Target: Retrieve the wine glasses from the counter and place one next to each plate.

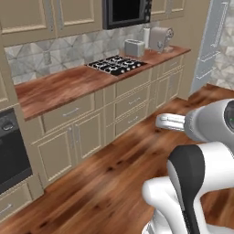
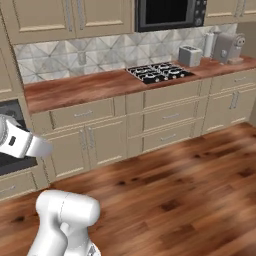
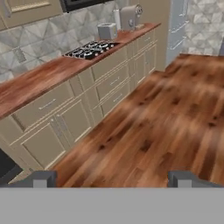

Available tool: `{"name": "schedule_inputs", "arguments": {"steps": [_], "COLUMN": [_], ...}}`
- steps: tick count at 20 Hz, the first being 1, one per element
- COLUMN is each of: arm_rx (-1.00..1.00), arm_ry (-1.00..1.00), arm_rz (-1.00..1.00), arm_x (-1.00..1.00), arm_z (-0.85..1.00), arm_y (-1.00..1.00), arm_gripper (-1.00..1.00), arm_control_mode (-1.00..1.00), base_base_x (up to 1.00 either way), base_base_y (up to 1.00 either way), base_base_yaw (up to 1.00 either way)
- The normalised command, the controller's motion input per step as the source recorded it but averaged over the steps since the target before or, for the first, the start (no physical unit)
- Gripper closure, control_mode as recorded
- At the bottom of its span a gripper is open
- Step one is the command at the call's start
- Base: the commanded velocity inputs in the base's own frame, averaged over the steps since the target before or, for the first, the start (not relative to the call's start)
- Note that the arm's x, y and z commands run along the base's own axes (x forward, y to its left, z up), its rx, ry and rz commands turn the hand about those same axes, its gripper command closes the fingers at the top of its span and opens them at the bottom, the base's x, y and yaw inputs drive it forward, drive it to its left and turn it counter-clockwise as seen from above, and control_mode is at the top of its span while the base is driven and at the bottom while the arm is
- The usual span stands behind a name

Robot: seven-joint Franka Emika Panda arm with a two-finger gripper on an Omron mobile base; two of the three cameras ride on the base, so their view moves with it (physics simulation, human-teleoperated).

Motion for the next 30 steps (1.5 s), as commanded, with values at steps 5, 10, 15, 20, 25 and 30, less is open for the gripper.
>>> {"name": "schedule_inputs", "arguments": {"steps": [5, 10, 15, 20, 25, 30], "arm_rx": [0.0, 0.0, 0.0, 0.0, 0.0, 0.0], "arm_ry": [0.0, 0.0, 0.0, 0.0, 0.0, 0.0], "arm_rz": [0.0, 0.0, 0.0, 0.0, 0.0, 0.0], "arm_x": [0.0, 0.0, 0.0, 0.0, 0.0, 0.0], "arm_z": [0.0, 0.0, 0.0, 0.0, 0.0, 0.0], "arm_y": [0.0, 0.0, 0.0, 0.0, 0.0, 0.0], "arm_gripper": [-1.0, -1.0, -1.0, -1.0, -1.0, -1.0], "arm_control_mode": [1.0, 1.0, 1.0, 1.0, 1.0, 1.0], "base_base_x": [1.0, 0.53, 0.28, 1.0, 1.0, 1.0], "base_base_y": [-0.61, -0.79, -0.32, 0.0, -0.13, -0.29], "base_base_yaw": [-0.16, -0.55, -0.78, -0.13, 0.0, 0.15]}}
